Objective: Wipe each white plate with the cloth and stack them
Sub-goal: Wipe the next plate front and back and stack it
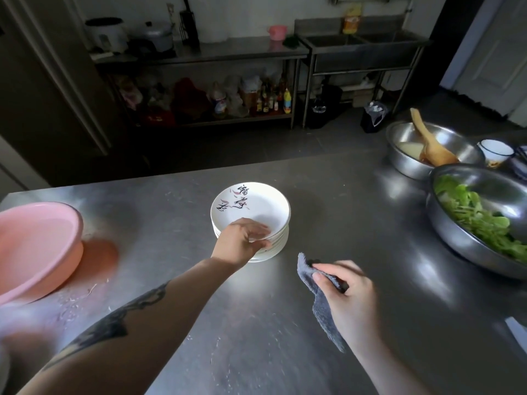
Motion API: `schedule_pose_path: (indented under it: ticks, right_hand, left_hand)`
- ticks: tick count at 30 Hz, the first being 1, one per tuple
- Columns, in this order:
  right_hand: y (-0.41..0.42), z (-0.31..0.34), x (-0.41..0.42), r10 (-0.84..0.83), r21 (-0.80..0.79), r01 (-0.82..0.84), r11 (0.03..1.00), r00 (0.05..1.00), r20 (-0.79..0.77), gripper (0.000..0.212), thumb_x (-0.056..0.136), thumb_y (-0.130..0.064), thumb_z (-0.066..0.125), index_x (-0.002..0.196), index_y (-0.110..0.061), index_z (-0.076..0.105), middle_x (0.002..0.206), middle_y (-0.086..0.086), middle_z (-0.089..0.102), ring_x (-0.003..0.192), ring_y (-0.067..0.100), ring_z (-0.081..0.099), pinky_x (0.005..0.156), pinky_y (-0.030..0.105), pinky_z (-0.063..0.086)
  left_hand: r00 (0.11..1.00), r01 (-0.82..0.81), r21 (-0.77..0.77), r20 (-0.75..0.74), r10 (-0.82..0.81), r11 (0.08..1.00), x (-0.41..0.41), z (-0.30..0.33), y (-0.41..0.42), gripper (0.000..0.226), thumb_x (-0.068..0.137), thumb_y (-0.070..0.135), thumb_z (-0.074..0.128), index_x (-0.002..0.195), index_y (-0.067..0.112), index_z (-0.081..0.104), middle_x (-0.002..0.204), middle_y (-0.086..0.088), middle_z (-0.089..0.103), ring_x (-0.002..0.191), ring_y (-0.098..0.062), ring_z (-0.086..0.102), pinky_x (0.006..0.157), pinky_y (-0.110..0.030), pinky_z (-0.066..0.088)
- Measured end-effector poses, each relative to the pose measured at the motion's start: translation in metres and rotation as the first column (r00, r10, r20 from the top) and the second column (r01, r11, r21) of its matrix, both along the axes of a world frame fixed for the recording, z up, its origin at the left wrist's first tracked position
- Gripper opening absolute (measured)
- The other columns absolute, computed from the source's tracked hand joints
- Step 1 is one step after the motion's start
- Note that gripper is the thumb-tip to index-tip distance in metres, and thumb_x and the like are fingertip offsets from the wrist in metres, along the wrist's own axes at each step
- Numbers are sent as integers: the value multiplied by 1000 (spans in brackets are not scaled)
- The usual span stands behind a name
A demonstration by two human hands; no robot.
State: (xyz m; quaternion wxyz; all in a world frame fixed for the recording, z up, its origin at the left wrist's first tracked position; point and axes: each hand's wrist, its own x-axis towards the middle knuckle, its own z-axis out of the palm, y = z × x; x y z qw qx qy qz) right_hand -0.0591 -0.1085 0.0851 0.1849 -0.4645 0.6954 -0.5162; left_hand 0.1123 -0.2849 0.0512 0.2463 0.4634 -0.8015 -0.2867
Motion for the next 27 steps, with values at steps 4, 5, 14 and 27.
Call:
schedule_pose_path:
  ticks: [4,5,14,27]
  right_hand:
    - [3,3,1,39,27,-38,999,998,-41,19,79,-3,73,80,-22,77,80,-10,64,76,8,62,66,20,45]
    - [3,4,1,64,51,-61,997,996,-60,18,79,-5,73,80,-23,77,82,-12,64,76,7,62,67,21,46]
    - [3,-9,53,386,162,-353,922,878,-282,16,74,-11,79,83,-24,77,85,-14,62,77,10,63,69,28,51]
    - [23,-16,258,763,154,-754,638,593,-257,23,74,-6,79,80,-27,77,83,-15,61,72,6,61,66,13,43]
  left_hand:
    - [999,-7,-171,34,13,985,7,11,16,26,77,18,82,103,14,77,114,1,72,110,-21,63,98,-23,41]
    - [999,-28,-255,29,37,967,11,14,26,24,77,15,83,100,14,77,113,-1,72,107,-25,65,97,-32,45]
    - [873,-433,-231,134,470,871,128,4,174,19,81,14,79,98,20,77,116,4,72,97,-24,70,87,-38,52]
    - [346,-925,-114,149,926,363,316,-5,312,18,86,26,74,104,28,75,121,11,68,88,-19,67,80,-33,51]
